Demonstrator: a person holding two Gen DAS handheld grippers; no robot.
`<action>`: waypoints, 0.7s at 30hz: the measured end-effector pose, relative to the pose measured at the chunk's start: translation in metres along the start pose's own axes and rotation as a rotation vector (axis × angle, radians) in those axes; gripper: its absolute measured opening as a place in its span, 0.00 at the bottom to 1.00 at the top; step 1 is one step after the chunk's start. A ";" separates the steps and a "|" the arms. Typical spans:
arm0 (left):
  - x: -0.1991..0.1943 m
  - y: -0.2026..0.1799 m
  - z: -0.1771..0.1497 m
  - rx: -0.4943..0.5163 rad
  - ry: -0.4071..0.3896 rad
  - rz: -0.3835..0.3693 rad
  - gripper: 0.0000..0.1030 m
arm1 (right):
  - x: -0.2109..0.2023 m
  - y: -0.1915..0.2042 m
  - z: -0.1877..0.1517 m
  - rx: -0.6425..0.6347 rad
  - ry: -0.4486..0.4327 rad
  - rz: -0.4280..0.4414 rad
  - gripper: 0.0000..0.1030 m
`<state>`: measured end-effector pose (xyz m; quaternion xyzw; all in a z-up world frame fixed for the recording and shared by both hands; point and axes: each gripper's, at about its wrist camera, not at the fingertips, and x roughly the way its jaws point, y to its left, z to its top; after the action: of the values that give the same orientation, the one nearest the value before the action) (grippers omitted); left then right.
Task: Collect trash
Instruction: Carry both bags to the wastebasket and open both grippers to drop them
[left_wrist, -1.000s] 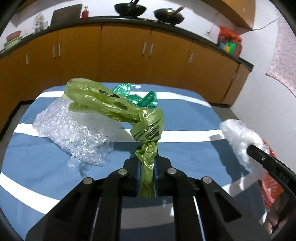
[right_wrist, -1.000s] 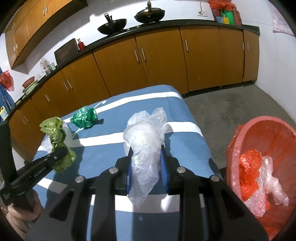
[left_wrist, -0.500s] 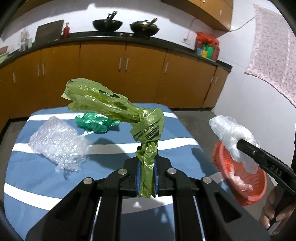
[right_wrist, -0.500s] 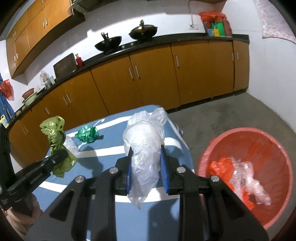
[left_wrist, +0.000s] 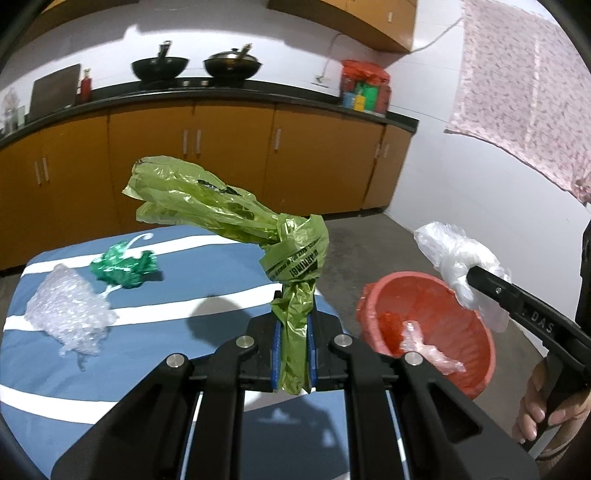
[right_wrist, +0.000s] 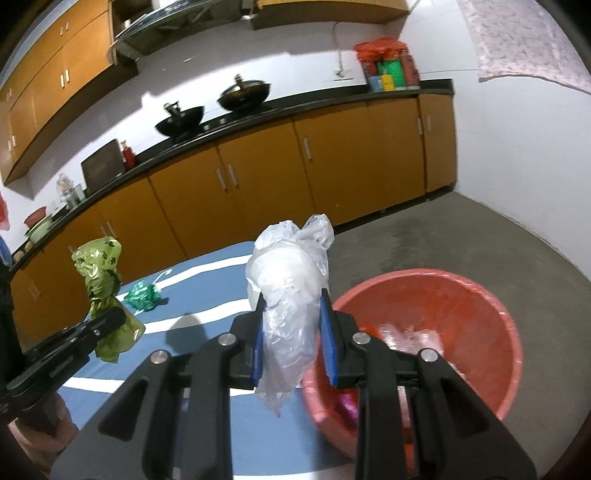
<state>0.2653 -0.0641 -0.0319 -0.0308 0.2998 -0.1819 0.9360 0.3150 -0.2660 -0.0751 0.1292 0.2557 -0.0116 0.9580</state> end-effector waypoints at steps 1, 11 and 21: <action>0.002 -0.005 0.000 0.005 0.002 -0.008 0.11 | -0.002 -0.006 0.000 0.005 -0.003 -0.008 0.25; 0.020 -0.054 -0.002 0.063 0.027 -0.101 0.11 | -0.018 -0.062 0.000 0.047 -0.021 -0.093 0.25; 0.035 -0.081 -0.008 0.099 0.065 -0.166 0.11 | -0.018 -0.086 -0.006 0.077 -0.018 -0.135 0.25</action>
<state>0.2609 -0.1514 -0.0438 -0.0032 0.3168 -0.2742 0.9080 0.2891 -0.3484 -0.0926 0.1480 0.2544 -0.0872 0.9517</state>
